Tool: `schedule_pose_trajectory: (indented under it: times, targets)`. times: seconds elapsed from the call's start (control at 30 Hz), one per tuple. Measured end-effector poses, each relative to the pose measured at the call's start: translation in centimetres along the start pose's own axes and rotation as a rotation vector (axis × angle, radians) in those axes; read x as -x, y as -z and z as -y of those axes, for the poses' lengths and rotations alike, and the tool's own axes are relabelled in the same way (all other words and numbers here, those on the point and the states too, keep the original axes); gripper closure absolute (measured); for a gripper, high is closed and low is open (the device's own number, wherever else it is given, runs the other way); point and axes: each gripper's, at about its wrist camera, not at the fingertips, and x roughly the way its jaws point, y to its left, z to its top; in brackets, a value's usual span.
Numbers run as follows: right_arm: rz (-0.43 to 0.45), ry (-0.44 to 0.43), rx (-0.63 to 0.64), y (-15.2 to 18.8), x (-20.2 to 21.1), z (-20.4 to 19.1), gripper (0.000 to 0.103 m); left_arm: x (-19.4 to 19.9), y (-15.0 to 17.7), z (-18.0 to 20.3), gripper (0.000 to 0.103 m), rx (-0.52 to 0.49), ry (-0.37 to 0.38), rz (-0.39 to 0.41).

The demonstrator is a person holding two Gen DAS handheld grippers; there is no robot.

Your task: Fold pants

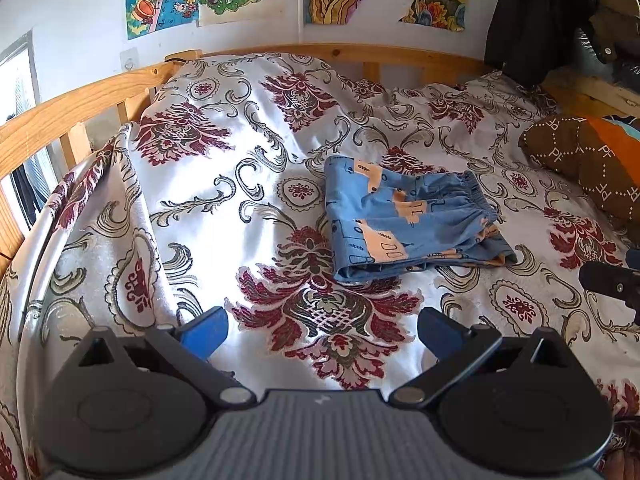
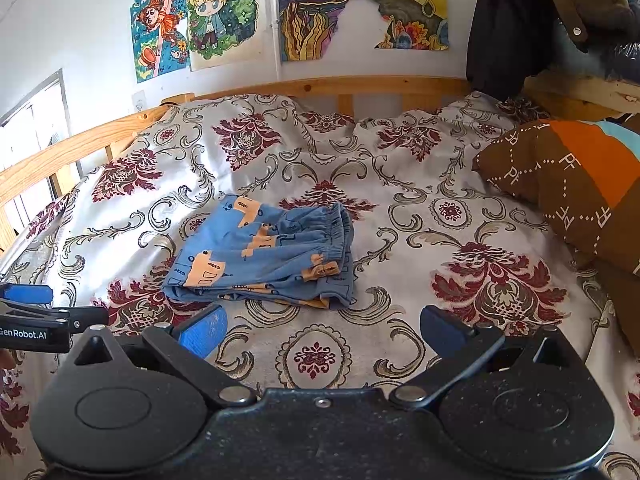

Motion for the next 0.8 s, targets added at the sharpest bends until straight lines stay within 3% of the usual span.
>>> schedule_pose_trajectory:
  times: [0.4,0.8]
  targets:
    - [-0.004,-0.001,-0.002,0.15,-0.1,0.06,0.001,-0.72,0.03,-0.23,0.0,0.01,-0.016,-0.067]
    - [-0.011,-0.001,-0.003,0.4,-0.2,0.15,0.001,-0.58,0.11,0.37,0.0,-0.041,-0.021,-0.057]
